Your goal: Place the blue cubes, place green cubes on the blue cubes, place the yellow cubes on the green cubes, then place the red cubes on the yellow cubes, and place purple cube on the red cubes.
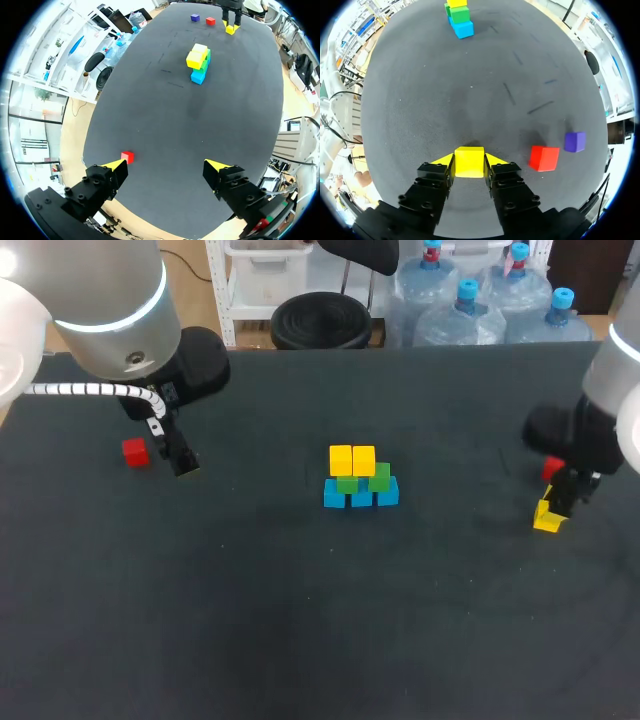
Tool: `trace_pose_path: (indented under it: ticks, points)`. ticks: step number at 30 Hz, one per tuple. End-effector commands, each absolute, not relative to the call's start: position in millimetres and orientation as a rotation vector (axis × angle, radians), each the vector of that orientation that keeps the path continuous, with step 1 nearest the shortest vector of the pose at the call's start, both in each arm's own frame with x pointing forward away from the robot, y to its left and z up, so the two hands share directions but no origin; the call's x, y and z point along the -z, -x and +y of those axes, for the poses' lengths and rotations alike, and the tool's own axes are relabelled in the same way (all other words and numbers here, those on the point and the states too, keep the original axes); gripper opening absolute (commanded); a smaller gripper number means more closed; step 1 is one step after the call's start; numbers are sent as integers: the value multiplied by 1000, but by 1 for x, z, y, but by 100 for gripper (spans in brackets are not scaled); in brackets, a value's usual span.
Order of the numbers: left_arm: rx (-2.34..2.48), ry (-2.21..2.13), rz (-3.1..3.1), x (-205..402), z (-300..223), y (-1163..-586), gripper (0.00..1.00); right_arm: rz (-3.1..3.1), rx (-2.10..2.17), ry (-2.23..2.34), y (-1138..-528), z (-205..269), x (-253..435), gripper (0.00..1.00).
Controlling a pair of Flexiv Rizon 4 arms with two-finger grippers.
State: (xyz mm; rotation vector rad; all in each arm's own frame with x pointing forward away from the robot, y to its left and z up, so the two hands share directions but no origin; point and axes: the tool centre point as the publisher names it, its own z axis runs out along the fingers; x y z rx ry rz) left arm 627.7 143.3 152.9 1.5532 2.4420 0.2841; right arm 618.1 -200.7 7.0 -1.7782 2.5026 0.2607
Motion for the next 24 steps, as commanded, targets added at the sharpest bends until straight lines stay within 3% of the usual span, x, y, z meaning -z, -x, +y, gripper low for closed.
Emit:
trace_pose_path:
  ticks: [1,24]
  points:
    - [-280,-1556,2440,-153,144,-628,100,2494,-255,1797,-623,-203,-21,0]
    - [-280,-1556,2440,-153,144,-628,100,2189,-236,1814,-668,-142,-77,0]
